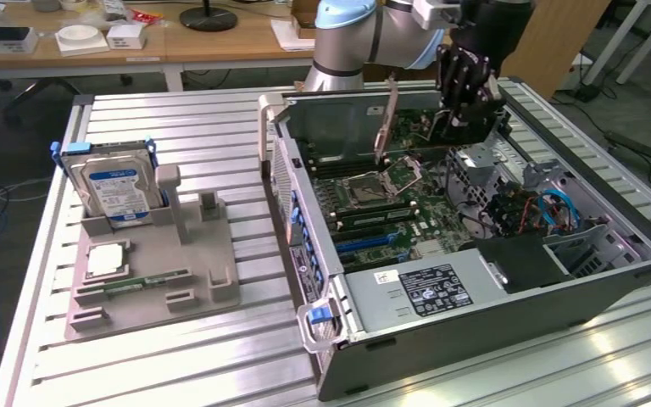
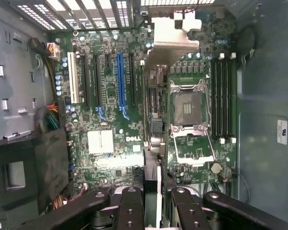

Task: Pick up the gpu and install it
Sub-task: 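Insert the gpu into the slot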

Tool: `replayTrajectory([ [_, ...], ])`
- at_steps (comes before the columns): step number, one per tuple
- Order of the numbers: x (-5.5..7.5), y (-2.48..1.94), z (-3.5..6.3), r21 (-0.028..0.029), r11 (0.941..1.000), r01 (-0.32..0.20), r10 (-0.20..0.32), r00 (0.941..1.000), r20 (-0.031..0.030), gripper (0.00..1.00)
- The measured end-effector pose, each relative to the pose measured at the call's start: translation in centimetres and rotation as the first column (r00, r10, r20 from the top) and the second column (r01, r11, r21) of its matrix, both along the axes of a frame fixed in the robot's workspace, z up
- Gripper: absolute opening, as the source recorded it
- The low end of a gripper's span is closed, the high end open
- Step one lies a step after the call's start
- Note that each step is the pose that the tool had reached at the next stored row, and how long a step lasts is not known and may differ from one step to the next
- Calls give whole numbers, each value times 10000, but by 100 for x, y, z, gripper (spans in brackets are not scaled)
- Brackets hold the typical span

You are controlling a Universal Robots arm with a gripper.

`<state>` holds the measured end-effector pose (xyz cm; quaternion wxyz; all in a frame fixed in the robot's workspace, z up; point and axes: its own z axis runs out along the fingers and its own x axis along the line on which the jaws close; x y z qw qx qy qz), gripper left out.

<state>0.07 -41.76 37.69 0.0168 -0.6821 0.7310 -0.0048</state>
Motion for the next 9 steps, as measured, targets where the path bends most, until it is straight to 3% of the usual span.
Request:
replayTrajectory([
  [3, -3, 0, -29, 0, 10000, -9, 9, 10000, -21, 27],
  [9, -10, -5, -121, 0, 10000, -56, 56, 9999, -125, 27],
])
